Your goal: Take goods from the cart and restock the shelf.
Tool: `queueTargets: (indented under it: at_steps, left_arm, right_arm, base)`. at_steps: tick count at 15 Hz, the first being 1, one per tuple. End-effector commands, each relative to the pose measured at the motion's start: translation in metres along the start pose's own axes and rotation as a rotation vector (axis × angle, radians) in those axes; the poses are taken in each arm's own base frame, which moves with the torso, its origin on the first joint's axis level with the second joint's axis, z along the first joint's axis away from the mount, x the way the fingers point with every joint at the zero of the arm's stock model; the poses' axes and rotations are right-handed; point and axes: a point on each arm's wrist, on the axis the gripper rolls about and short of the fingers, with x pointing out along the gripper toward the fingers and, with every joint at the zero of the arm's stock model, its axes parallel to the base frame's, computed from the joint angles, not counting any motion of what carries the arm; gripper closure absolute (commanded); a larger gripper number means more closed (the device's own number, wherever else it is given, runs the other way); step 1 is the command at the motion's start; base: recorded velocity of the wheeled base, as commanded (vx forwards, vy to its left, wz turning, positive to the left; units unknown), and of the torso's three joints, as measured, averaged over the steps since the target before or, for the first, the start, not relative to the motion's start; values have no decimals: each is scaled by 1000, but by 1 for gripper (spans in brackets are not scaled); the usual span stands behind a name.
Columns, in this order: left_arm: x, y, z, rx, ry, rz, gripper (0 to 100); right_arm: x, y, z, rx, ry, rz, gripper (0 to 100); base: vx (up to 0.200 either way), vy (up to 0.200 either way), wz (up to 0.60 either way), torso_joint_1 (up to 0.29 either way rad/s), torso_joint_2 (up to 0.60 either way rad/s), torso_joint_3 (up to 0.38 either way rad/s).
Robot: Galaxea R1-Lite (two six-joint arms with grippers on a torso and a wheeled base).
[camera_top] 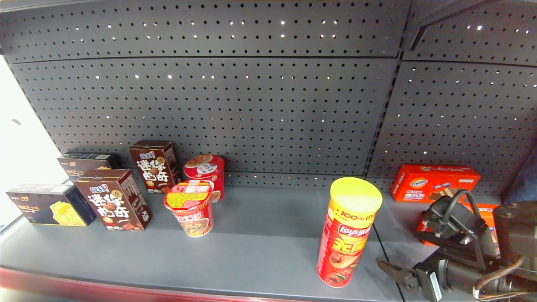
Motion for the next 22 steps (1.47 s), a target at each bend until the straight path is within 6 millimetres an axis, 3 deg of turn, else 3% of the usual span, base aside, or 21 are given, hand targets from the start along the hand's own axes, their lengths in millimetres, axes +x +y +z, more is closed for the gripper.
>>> queueTargets:
  at_steps: [1, 22]
  left_arm:
    - [0, 0, 0, -2, -1, 0, 100]
    - [0, 0, 0, -23, -2, 0, 100]
  right_arm:
    - [17, 3, 3, -11, 33, 7, 0]
    - [50, 28, 22, -75, 8, 95, 0]
  base:
    - [0, 0, 0, 0, 0, 0]
    - [0, 0, 0, 0, 0, 0]
